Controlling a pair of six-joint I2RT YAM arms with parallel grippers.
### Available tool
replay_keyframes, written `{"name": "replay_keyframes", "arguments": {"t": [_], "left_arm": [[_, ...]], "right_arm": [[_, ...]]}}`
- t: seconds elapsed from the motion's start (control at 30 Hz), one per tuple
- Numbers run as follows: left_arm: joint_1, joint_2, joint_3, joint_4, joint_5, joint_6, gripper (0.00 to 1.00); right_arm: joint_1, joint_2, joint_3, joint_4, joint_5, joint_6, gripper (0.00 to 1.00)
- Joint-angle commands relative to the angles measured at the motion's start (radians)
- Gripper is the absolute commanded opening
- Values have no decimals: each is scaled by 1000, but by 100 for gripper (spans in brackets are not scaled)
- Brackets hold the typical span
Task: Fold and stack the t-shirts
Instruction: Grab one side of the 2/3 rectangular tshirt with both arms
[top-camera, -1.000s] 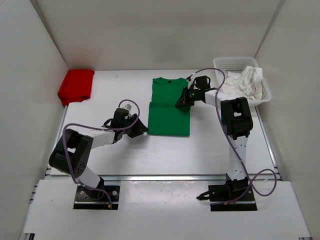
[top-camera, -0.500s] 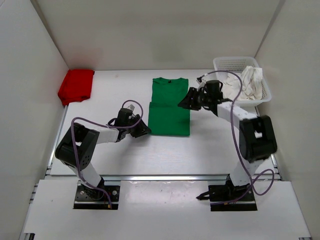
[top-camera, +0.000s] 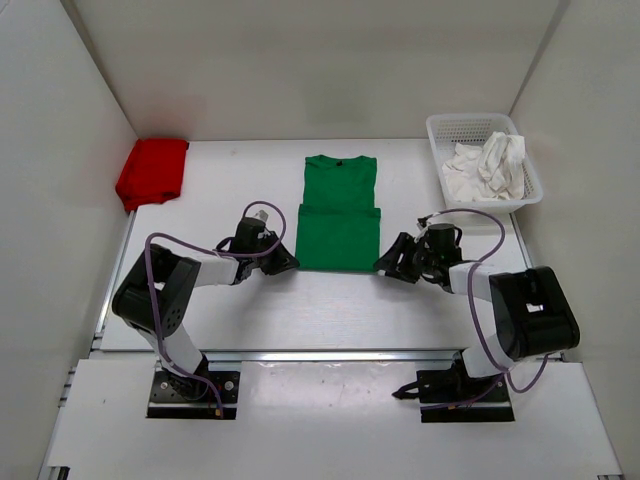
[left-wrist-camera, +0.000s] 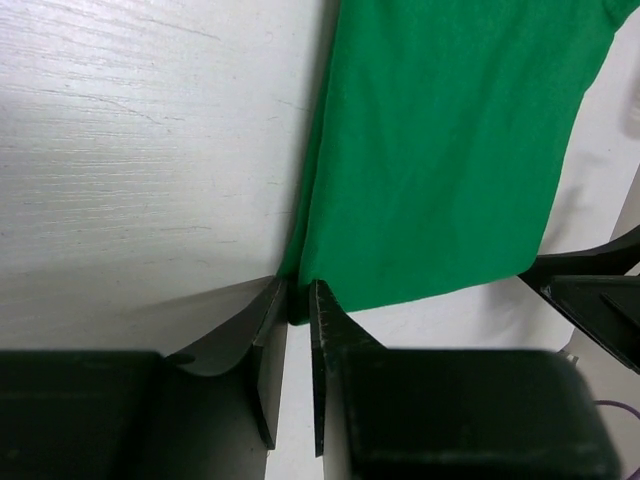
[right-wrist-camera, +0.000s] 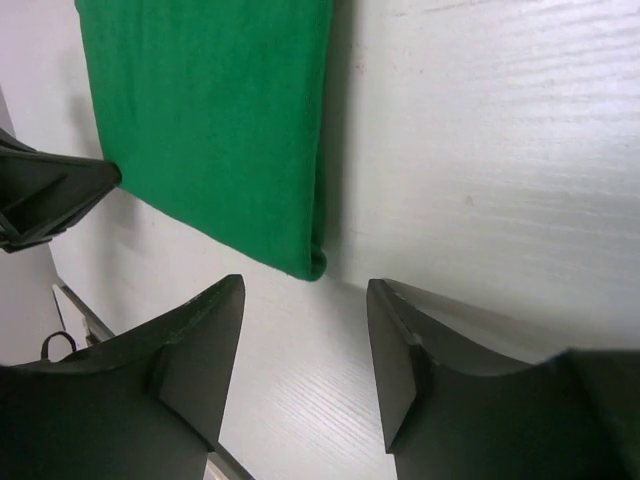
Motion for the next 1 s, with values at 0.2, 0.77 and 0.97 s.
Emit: {"name": "replay_keyframes", "arguments": {"t": [0.2, 0.77, 0.97], "left_arm": [[-13, 0, 12, 10, -19, 4, 20], [-66, -212, -90, -267, 13, 123, 0], [-56, -644, -212, -672, -46, 231, 0]], "right_arm": [[0, 130, -9, 173, -47, 57, 22], [137, -108, -131, -66, 28, -9, 1], [428, -412, -246, -362, 185, 63, 0]]}}
